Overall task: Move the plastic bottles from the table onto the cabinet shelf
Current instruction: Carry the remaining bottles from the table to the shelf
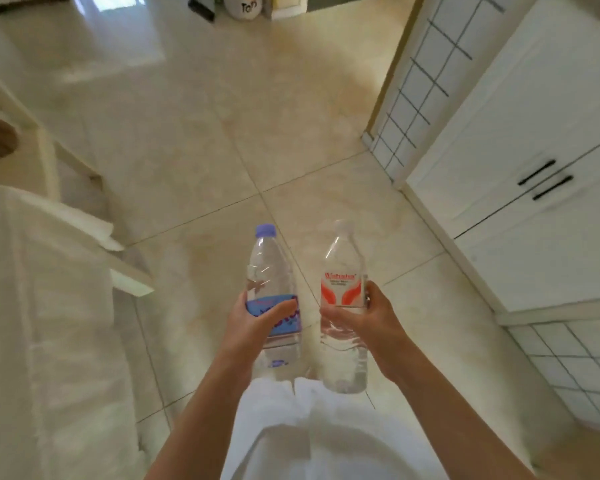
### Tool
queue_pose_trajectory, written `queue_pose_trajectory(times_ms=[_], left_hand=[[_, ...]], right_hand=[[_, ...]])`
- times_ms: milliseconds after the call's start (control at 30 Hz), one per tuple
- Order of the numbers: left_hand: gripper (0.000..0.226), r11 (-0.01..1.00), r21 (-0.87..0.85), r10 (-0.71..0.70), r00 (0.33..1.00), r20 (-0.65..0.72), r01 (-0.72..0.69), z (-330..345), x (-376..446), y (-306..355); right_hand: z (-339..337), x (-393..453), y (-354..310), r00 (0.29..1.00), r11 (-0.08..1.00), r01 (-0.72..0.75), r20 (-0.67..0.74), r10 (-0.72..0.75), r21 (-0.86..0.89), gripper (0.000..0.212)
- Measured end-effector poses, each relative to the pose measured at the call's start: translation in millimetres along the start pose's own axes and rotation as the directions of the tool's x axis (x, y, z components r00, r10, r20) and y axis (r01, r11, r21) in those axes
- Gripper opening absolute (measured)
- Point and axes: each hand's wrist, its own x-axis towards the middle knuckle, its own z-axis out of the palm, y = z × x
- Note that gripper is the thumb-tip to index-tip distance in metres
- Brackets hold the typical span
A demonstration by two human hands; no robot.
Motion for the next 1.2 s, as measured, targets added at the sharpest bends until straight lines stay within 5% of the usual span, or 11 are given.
queue_pose_trajectory(times_ms=[433,867,1200], left_hand=[[0.039,0.932,0.36,-0.088,0.937,0.339,-0.043,179,77,48],[0.069,0.801,0.542,-0.131,0.809,0.573,-0.255,323,190,145],[0.031,0.766,0.578,-0.231,0.718,0.657,-0.283,442,209,147]], right_hand=[[-146,41,-10,0.912,0.949,0.015,-0.393,0.116,0.313,0.047],[-235,131,-75,0.78,0.867,0.096,-0.579,0.24,0.488,0.044],[-326,147,-79,0.658,0.838,0.125,-0.677,0.33,0.53,0.042]])
